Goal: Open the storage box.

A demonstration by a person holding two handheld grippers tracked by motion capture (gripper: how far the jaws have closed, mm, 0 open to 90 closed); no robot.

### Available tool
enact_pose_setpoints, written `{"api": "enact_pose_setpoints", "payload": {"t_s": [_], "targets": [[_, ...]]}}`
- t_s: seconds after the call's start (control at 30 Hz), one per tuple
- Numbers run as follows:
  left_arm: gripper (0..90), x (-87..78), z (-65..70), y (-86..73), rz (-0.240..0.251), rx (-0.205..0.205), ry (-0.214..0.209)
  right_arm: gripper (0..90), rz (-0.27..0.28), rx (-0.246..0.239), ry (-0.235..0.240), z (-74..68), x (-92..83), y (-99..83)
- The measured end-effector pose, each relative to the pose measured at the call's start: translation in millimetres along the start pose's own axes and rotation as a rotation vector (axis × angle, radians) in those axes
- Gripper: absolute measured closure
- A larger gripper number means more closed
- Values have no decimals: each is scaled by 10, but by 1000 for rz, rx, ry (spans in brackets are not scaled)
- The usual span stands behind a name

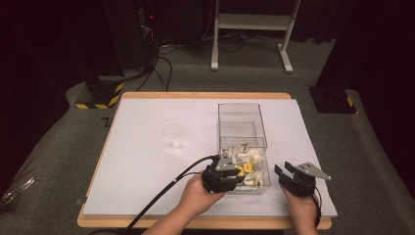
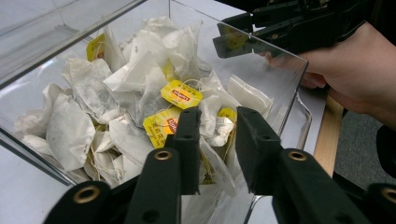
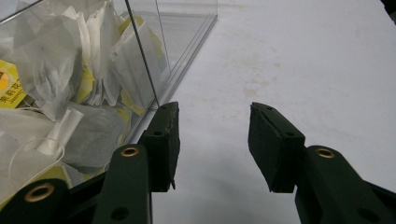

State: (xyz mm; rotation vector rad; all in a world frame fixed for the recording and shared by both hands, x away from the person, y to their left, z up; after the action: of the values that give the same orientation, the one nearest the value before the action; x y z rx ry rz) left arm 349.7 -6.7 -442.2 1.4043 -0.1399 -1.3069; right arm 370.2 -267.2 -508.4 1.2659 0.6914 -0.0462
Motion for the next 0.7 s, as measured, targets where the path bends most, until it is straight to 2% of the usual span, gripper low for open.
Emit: {"api": "enact_pose_setpoints", "payload": {"t_s": [0.2,0.33,0.47,0.7], "targets": [[769,10,-11,-5,-16,-3,10,538,0,-3,0,-1,2,0],[766,42,-12,-24,-54,-11,35,538,0,-2,-1,0,2,0],[770,89,-11,-52,-83,-15,41,538,0,-8,0,-2,4,1],[884,84,-25,-65,-78,-21,43,538,1,-3,1,-2,1,1]]}}
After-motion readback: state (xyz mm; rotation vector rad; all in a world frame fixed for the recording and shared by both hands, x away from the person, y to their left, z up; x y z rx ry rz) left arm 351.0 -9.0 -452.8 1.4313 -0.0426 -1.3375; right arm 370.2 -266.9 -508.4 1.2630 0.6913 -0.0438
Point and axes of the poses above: each handheld gripper's, and its own axes: x roughly forward along the jaws, y roughly out of its top, z roughly to its right, the point moved 3 cm from there along x, roughly forward along the jaws, and after that the axes turned 14 degrees about -x, right-handed, at the moved point
